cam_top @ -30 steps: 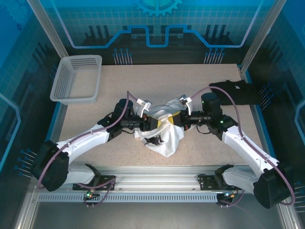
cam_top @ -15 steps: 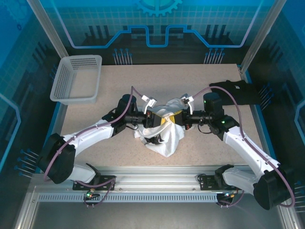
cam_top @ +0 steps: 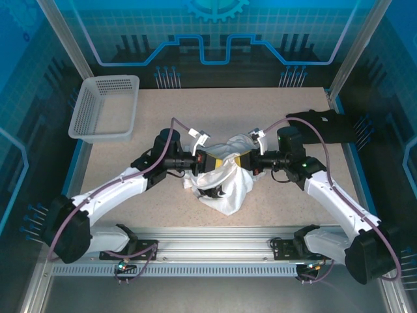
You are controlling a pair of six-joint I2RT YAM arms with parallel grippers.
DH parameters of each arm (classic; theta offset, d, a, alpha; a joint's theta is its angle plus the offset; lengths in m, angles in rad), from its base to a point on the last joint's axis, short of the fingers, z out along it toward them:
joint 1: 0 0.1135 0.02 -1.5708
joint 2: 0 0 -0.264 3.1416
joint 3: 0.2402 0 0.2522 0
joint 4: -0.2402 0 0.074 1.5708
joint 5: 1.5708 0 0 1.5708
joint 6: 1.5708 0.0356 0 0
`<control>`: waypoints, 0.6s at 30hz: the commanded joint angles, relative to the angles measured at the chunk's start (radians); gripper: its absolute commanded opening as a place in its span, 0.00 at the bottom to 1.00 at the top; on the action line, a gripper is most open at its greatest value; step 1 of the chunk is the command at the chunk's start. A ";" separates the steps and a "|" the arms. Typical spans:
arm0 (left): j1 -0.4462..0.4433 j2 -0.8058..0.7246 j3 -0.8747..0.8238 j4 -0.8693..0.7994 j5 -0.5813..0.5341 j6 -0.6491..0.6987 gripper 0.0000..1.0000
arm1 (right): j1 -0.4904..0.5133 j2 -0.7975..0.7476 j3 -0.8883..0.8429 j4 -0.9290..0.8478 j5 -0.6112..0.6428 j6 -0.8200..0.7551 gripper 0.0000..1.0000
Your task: Fold the inside-out t-shirt
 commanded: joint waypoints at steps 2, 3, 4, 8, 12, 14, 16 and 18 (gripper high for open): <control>-0.037 -0.059 0.046 -0.071 -0.070 0.059 0.00 | 0.041 0.010 0.082 -0.063 0.112 0.025 0.01; -0.044 -0.062 0.051 -0.088 -0.093 0.070 0.00 | 0.043 0.011 0.088 -0.057 0.107 0.027 0.00; -0.046 -0.059 0.058 -0.107 -0.118 0.083 0.00 | 0.047 0.014 0.091 -0.045 0.093 0.032 0.00; -0.049 -0.027 0.039 -0.120 -0.174 0.136 0.12 | 0.048 0.010 0.104 -0.053 0.056 0.029 0.00; -0.047 0.045 0.044 -0.092 -0.179 0.170 0.24 | 0.046 -0.002 0.104 -0.051 0.042 0.028 0.00; -0.047 0.088 0.071 -0.089 -0.158 0.174 0.27 | 0.046 -0.002 0.106 -0.053 0.036 0.027 0.00; -0.046 0.124 0.098 -0.095 -0.143 0.172 0.29 | 0.046 -0.004 0.107 -0.055 0.039 0.028 0.00; -0.044 0.151 0.121 -0.116 -0.152 0.182 0.31 | 0.046 -0.005 0.105 -0.057 0.039 0.027 0.00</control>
